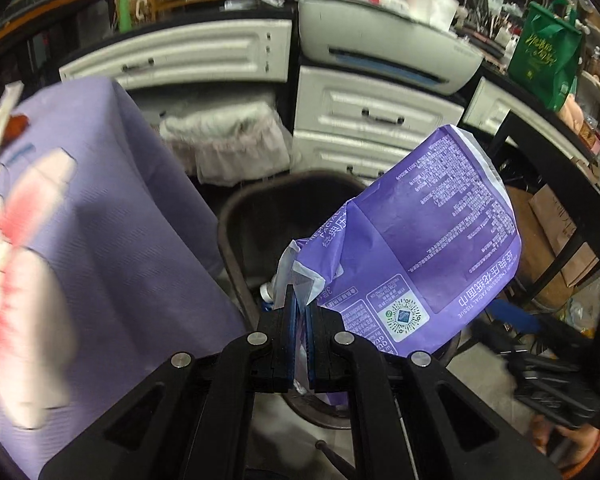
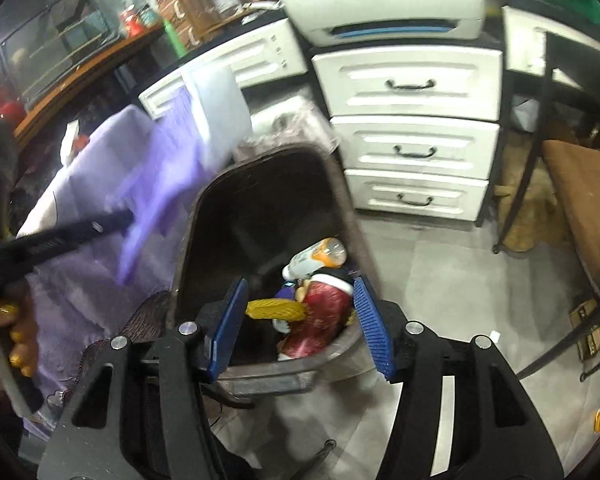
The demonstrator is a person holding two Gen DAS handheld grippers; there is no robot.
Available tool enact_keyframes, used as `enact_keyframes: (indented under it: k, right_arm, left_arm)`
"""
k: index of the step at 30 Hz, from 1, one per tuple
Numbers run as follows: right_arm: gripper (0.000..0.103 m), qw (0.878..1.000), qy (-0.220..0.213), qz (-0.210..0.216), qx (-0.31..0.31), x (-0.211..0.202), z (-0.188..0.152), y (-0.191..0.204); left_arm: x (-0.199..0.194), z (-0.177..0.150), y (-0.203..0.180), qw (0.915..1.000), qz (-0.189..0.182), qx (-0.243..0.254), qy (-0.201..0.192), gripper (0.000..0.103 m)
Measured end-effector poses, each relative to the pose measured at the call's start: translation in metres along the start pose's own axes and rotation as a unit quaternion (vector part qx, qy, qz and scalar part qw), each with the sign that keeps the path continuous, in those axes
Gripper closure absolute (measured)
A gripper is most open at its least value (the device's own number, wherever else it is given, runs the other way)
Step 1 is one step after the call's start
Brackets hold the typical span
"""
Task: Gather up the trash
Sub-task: 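Lower the purple bag into the bin and open the left gripper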
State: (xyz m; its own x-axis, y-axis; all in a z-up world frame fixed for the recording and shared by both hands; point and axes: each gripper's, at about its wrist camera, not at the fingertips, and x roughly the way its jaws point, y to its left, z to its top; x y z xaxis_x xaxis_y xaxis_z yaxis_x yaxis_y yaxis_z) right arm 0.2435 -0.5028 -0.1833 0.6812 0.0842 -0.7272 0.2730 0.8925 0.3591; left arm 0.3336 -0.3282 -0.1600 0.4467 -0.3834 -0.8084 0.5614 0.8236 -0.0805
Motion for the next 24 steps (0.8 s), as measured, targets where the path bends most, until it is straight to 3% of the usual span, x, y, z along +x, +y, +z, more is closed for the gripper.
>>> enact_keyframes:
  k: [6, 16, 19, 22, 24]
  right_arm:
    - [0.046, 0.999, -0.033, -0.015, 0.009, -0.034, 0.004, -0.013]
    - [0.046, 0.998, -0.058, -0.011, 0.012, -0.057, 0.018, -0.011]
    - [0.046, 0.998, -0.059, -0.013, 0.008, -0.059, 0.02, -0.008]
    - [0.044, 0.998, -0.061, -0.015, 0.005, -0.06, 0.022, -0.006]
    - [0.036, 0.998, -0.063, -0.017, 0.003, -0.061, 0.024, -0.005]
  left_arm:
    - [0.03, -0.006, -0.011, 0.9995, 0.01, 0.006, 0.031, 0.098]
    - [0.047, -0.01, -0.019, 0.9981, 0.019, 0.012, 0.058, 0.098]
    - [0.046, -0.011, -0.022, 0.9979, 0.016, 0.022, 0.058, 0.091]
    - [0.041, -0.01, -0.023, 0.9984, 0.015, 0.024, 0.049, 0.071]
    - [0.034, -0.009, -0.023, 0.9989, 0.015, 0.028, 0.034, 0.058]
